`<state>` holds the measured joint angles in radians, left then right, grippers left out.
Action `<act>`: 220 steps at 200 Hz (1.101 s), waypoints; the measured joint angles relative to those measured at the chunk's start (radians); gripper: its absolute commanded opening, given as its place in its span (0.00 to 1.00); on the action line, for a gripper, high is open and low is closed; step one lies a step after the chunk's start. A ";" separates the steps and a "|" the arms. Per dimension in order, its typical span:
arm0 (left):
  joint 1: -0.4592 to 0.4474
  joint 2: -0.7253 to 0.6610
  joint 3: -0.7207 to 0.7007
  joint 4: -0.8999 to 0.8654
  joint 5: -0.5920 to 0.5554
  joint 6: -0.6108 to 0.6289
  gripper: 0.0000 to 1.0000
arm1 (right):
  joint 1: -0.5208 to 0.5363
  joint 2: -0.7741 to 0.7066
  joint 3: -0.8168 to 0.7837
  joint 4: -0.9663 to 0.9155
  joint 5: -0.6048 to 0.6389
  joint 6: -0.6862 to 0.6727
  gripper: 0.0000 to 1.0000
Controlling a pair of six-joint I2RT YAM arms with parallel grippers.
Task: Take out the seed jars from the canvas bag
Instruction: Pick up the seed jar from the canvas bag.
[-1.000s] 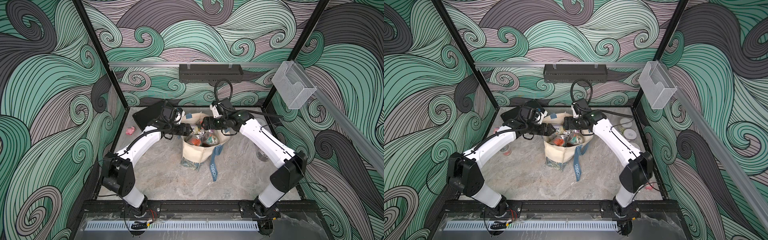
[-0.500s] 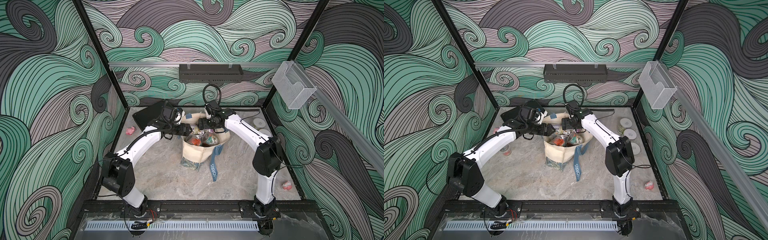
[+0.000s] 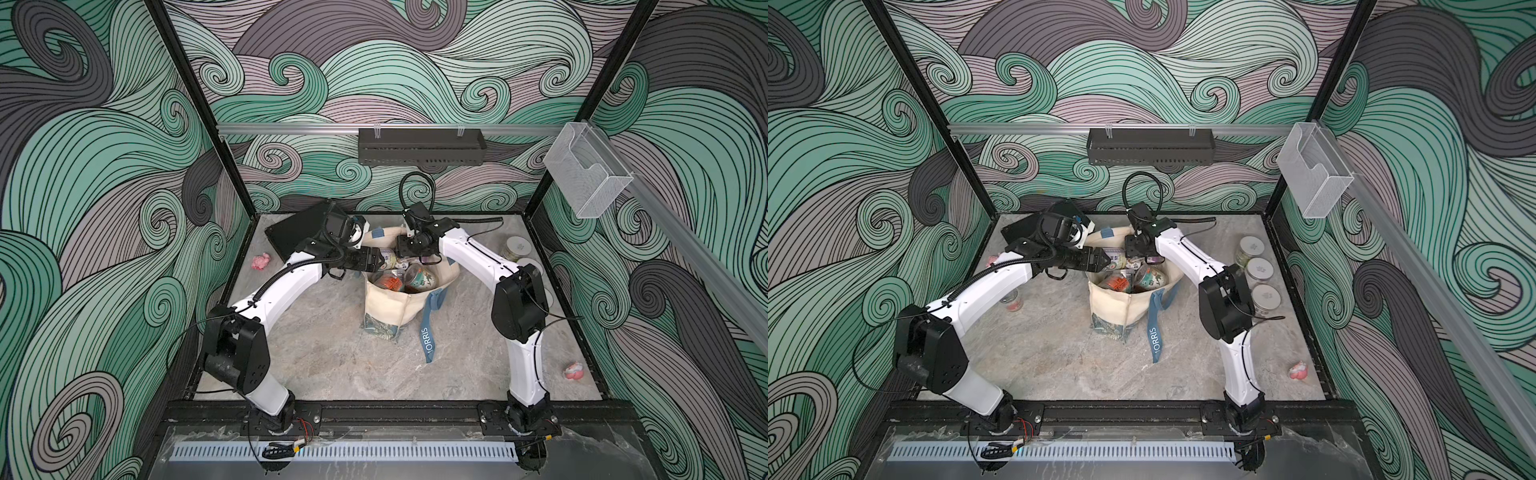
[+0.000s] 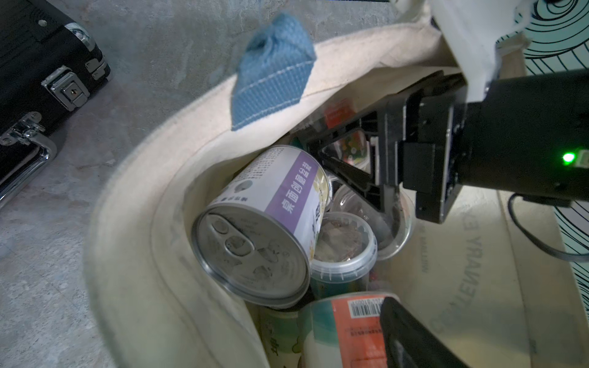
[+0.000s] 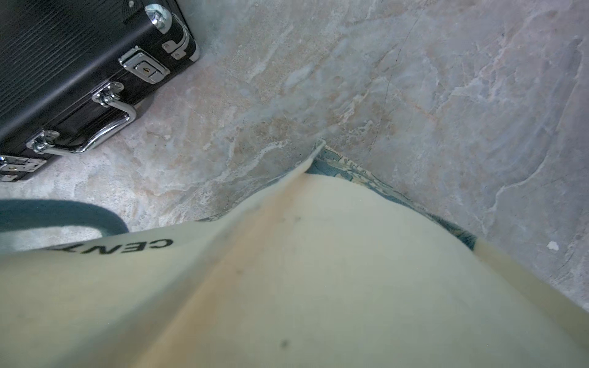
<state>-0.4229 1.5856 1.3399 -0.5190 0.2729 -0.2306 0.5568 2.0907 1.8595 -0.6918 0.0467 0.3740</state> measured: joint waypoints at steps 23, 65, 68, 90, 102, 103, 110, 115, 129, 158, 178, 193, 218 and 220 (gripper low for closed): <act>0.000 0.000 0.000 0.000 0.000 0.000 0.86 | -0.001 -0.020 -0.027 0.021 -0.001 -0.008 0.50; 0.000 -0.010 -0.004 0.003 0.000 0.000 0.86 | -0.001 -0.107 -0.077 0.051 -0.013 -0.035 0.50; 0.000 -0.012 -0.005 0.004 0.000 0.000 0.86 | -0.001 -0.116 -0.081 0.053 -0.017 -0.036 0.50; 0.000 -0.033 -0.014 0.010 -0.004 0.001 0.86 | -0.001 -0.196 -0.124 0.083 -0.041 -0.053 0.51; 0.000 -0.045 -0.016 0.011 -0.005 0.001 0.86 | -0.001 -0.238 -0.151 0.106 -0.055 -0.061 0.51; 0.000 -0.045 -0.016 0.012 -0.005 0.002 0.86 | -0.001 -0.243 -0.154 0.108 -0.056 -0.062 0.51; 0.000 -0.051 -0.016 0.014 -0.008 0.002 0.86 | 0.000 -0.268 -0.172 0.122 -0.067 -0.067 0.51; 0.000 -0.055 -0.017 0.016 -0.009 0.002 0.86 | 0.000 -0.284 -0.185 0.133 -0.074 -0.072 0.51; 0.000 -0.062 -0.017 0.019 -0.012 0.002 0.87 | -0.001 -0.328 -0.220 0.158 -0.091 -0.086 0.51; 0.000 -0.071 -0.017 0.019 -0.016 0.003 0.90 | -0.001 -0.413 -0.298 0.207 -0.126 -0.127 0.51; 0.000 -0.085 -0.017 0.019 -0.014 0.003 0.94 | -0.001 -0.472 -0.346 0.232 -0.148 -0.160 0.51; 0.002 -0.106 -0.017 0.019 -0.005 0.001 0.97 | -0.001 -0.516 -0.376 0.245 -0.160 -0.187 0.51; 0.010 -0.190 -0.020 0.032 0.047 -0.019 0.99 | -0.001 -0.603 -0.434 0.272 -0.173 -0.234 0.51; 0.011 -0.199 -0.022 0.037 0.055 -0.022 0.99 | -0.001 -0.613 -0.440 0.274 -0.174 -0.238 0.51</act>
<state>-0.4118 1.3869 1.3178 -0.4824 0.3279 -0.2527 0.5560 1.4776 1.4197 -0.4175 -0.1276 0.1356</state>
